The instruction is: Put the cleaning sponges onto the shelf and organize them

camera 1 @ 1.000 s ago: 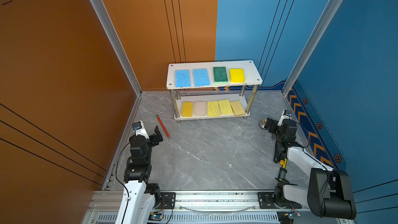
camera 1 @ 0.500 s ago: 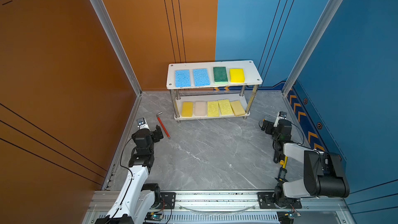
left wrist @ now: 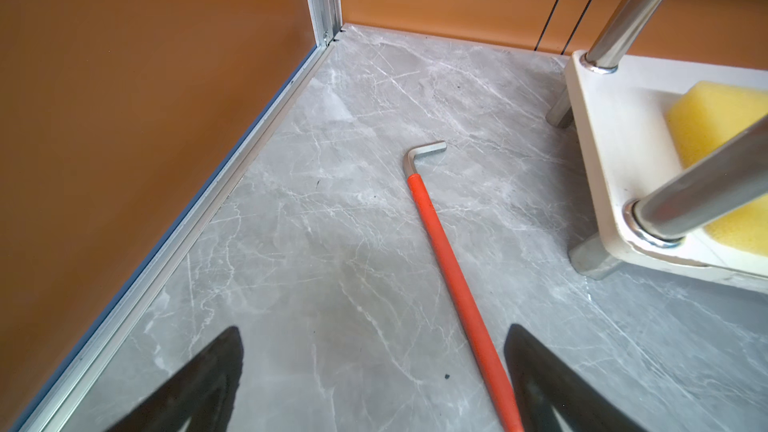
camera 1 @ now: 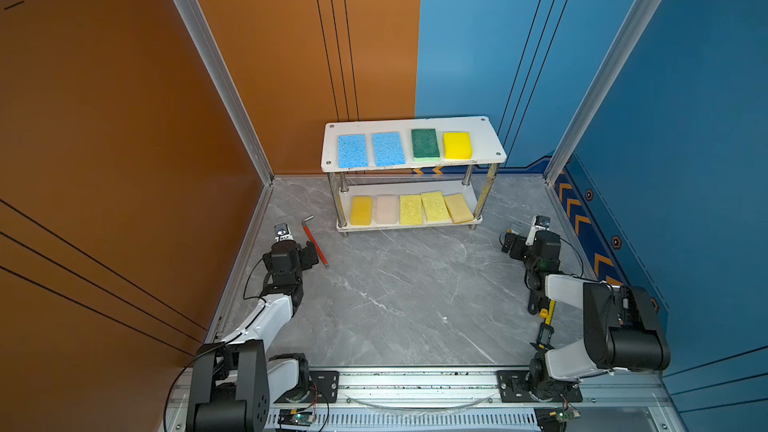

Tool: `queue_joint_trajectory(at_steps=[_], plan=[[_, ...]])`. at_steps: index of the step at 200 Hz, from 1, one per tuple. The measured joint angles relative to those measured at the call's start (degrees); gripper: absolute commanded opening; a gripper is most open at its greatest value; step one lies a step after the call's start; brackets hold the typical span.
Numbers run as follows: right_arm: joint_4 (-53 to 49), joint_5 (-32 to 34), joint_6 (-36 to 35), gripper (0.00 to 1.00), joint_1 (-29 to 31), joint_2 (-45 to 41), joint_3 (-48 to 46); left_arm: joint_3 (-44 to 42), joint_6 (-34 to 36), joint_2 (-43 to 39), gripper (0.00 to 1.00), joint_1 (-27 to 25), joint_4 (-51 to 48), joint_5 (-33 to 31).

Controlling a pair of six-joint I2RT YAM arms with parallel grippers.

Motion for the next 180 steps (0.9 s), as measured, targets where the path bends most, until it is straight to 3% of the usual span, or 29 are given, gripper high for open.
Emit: queue_joint_trajectory(at_steps=[131,180], plan=[[-0.42,-1.75,-0.70,1.00,0.02,1.42,2.97,-0.02,1.49,9.20,0.98,-0.42,10.97,1.05],[-1.81,-2.25,-1.70,1.00,0.39,2.21,4.26,1.88,2.03,14.40,0.98,-2.80,13.31,1.70]])
